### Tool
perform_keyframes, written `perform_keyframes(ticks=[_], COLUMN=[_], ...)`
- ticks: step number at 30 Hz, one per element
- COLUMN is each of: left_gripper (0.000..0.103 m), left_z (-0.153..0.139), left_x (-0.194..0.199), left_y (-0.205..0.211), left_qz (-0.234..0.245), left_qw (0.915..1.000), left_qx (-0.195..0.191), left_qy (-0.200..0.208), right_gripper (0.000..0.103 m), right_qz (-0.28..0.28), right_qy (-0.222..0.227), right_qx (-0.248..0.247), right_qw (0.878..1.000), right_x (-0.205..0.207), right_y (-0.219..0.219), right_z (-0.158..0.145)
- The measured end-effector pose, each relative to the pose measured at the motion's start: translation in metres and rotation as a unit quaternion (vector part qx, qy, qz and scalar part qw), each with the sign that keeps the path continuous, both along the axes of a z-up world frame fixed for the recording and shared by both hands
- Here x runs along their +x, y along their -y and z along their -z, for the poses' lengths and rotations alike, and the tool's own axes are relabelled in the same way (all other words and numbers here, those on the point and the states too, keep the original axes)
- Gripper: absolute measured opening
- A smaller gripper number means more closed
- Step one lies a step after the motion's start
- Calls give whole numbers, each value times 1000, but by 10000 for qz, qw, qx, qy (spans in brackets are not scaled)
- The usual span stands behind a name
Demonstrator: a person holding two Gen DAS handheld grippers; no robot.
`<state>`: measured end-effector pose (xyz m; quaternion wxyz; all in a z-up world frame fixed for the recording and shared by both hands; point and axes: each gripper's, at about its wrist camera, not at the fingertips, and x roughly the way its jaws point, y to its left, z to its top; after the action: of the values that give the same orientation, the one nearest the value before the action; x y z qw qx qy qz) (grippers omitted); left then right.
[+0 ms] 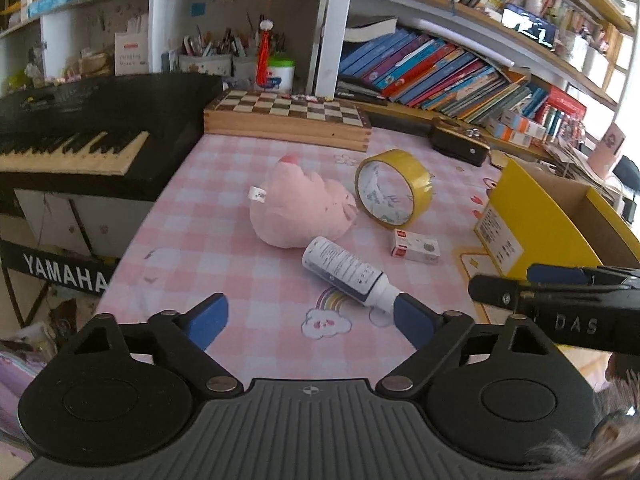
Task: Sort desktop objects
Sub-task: 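Grasp the white spray bottle with the left tool while the right tool grasps the white staple box, then carry the spray bottle in the left tool while the right tool carries the staple box toward the yellow box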
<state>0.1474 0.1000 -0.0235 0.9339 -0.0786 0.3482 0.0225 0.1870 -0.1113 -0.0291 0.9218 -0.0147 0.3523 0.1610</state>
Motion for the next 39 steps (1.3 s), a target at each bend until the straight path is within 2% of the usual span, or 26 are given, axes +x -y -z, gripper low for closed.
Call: perform_keyframes(ticks=[8,11,16,19,22,27,28,35,39], left_gripper=[66,66,66,66,58,32,31,31,31], left_z=[18,23,40,48,50,50,51,54,55], left_x=[50,66,92,101,108,104,102,97,98], left_y=[8,12,16,20,27,29,27,23,22], left_qz=[-265,-307,-422,-422,-289,244,278,415,427], left_qw=[9986,9981,9961,9960,9971,9963,9954,9936,9942], left_qx=[-386,-446,-542,-464,-266,252,315,626,607], left_qy=[-247,-278,-552,-629,-658,-785,-863,-843,-778], right_gripper=[73,73,73,73,73,73,73,71,66], right_qz=[161,281,378,385,339,242,215,-17,-108], right_qy=[6,-69,-155,-227,-345,-645,-662,-654,-483], right_qx=[46,89,140,161,89,-5,-33,-367,-533], right_qw=[9999,9995,9991,9989,9988,9976,9976,9972,9974], right_x=[41,54,72,81,92,105,106,114,113], right_y=[-5,-1,3,2,-2,-12,-14,-31,-37], right_z=[3,5,8,12,19,41,44,66,72])
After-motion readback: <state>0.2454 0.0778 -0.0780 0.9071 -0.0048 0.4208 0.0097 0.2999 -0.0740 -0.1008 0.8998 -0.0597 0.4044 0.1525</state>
